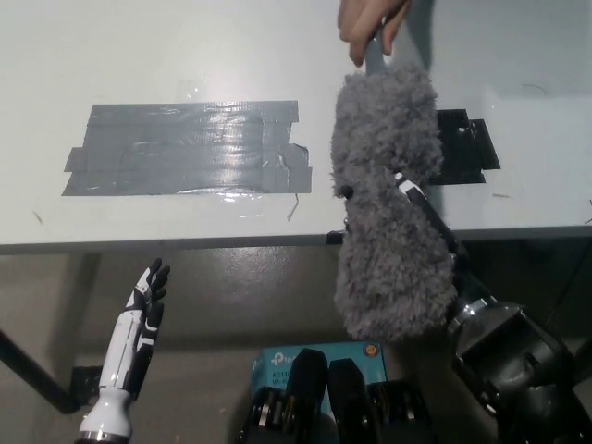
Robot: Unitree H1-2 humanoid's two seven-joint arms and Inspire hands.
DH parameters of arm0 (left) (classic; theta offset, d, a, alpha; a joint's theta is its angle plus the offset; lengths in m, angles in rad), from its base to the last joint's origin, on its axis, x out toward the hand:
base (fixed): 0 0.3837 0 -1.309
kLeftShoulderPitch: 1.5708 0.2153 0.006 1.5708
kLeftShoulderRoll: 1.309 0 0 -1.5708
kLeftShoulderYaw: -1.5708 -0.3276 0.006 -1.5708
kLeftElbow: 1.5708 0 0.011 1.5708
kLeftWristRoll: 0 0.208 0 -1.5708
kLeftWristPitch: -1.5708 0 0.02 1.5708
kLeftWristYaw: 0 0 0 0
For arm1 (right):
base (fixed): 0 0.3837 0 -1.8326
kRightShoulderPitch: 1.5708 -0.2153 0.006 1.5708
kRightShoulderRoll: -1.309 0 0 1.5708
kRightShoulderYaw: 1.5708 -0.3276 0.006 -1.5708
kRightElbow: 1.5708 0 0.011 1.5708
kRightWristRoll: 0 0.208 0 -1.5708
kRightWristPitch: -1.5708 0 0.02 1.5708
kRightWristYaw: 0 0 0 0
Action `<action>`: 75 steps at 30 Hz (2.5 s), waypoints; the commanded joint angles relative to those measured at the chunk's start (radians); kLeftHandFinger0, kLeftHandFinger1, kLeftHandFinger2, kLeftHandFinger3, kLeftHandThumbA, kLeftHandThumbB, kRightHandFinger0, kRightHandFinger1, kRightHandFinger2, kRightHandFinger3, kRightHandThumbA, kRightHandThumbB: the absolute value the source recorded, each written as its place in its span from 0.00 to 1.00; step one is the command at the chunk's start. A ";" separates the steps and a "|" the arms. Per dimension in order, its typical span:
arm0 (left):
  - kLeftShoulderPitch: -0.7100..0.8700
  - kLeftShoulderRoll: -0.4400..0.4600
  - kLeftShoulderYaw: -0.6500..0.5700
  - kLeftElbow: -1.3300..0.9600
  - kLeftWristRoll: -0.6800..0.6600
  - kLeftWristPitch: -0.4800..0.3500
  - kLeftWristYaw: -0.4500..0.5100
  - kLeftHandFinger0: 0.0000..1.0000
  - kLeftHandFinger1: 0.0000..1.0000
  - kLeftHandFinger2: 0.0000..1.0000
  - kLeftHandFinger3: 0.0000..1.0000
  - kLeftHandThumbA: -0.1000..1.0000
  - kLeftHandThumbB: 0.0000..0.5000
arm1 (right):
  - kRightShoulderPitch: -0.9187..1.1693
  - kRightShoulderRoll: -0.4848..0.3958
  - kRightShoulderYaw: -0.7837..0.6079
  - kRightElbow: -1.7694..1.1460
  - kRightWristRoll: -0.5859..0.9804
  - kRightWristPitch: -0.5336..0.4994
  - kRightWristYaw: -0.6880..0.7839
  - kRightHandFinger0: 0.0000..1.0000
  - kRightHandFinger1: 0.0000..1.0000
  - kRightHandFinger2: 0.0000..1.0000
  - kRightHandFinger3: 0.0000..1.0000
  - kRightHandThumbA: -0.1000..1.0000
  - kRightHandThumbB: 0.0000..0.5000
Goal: A grey duster is kept infront of the robot in the middle of the table and the robot extends its right arm to grab the duster, picks it up and hands it to a person
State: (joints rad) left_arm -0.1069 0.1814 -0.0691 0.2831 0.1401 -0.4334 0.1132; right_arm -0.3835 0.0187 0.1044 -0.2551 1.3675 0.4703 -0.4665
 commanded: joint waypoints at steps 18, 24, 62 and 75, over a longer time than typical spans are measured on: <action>-0.025 0.020 0.008 -0.021 0.018 -0.037 0.010 1.00 1.00 1.00 1.00 1.00 0.52 | 0.115 -0.248 0.210 -0.156 -0.818 -0.237 0.250 1.00 1.00 1.00 1.00 0.86 0.80; -0.017 0.016 0.006 -0.013 0.020 -0.037 0.015 1.00 1.00 1.00 1.00 1.00 0.52 | 0.203 -0.296 0.216 -0.144 -0.941 -0.287 0.232 1.00 1.00 1.00 1.00 0.91 0.95; 0.051 -0.010 0.019 -0.034 0.015 -0.037 0.013 0.96 1.00 1.00 1.00 0.94 0.56 | 0.269 -0.341 0.276 0.190 -1.372 -0.515 0.174 1.00 1.00 1.00 1.00 0.87 0.61; 0.047 -0.009 0.021 -0.030 0.016 -0.037 0.008 0.94 1.00 1.00 1.00 0.93 0.57 | 0.273 -0.311 0.241 0.215 -1.432 -0.545 0.211 1.00 1.00 1.00 1.00 0.87 0.57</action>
State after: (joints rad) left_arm -0.0547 0.1787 -0.0612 0.2849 0.1460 -0.4333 0.1133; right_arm -0.1021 -0.2907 0.3669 -0.0412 0.0570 0.0528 -0.2974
